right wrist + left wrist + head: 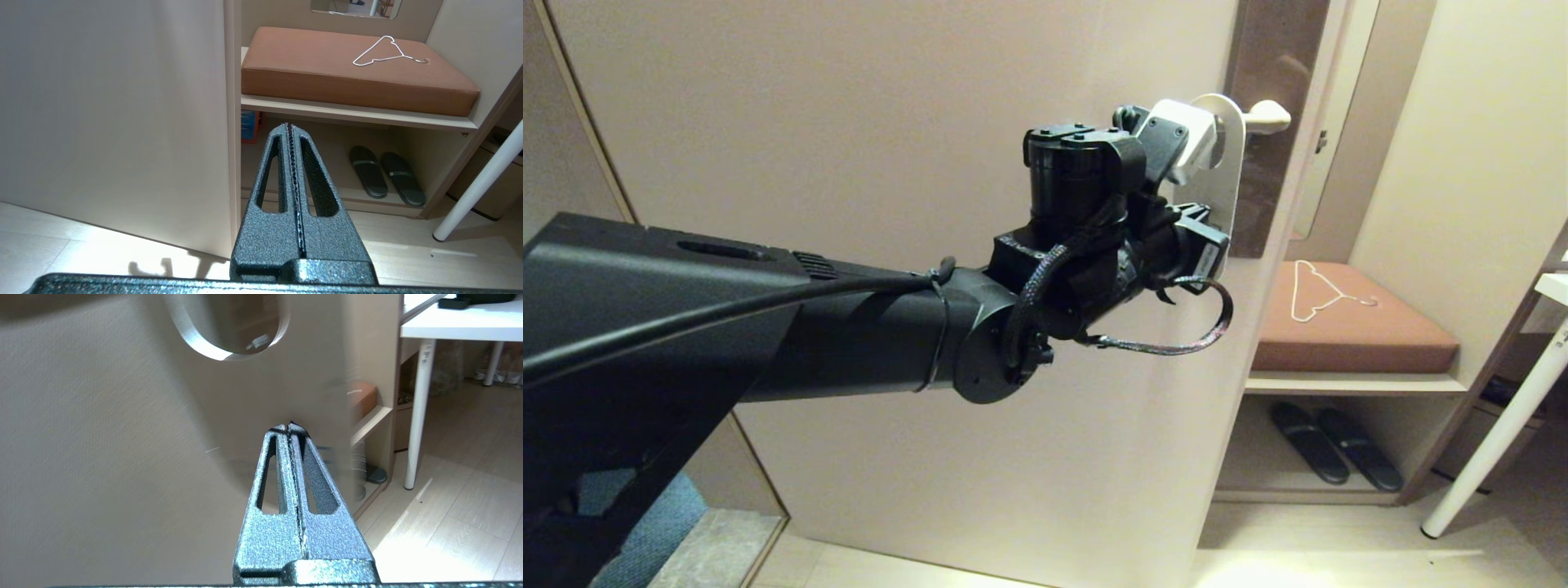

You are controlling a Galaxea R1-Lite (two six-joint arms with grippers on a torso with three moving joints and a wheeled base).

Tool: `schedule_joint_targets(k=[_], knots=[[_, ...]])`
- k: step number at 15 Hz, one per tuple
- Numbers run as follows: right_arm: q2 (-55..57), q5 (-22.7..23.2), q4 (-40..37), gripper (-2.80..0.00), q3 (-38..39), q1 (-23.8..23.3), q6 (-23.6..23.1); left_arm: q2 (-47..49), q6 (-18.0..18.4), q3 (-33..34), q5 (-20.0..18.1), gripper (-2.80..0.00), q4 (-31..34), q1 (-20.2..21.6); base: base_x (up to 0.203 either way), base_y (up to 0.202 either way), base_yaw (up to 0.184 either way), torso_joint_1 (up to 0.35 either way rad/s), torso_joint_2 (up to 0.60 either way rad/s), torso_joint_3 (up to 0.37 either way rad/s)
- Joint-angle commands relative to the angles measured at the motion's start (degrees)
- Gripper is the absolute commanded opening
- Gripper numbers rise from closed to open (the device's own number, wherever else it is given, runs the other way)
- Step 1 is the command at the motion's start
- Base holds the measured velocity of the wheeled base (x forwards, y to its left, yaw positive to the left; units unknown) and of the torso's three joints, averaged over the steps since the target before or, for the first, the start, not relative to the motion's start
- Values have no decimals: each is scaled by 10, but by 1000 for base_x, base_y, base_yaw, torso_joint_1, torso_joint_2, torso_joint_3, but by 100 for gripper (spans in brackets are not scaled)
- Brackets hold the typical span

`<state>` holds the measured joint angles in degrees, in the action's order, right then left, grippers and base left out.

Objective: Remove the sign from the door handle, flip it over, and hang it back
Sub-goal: Hang the sign back with the other side facing out

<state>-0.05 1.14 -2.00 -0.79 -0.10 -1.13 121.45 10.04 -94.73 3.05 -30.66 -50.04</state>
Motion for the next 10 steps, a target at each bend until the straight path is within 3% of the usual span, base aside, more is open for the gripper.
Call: schedule_joint_targets(k=[1,10], knots=[[0,0,0,-280,0,0,0,11,6,-13,0,-280,0,-8,0,0,0,0,0,0],[0,0,0,-280,0,0,0,41,8,-24,0,-280,2,-8,0,0,0,0,0,0]])
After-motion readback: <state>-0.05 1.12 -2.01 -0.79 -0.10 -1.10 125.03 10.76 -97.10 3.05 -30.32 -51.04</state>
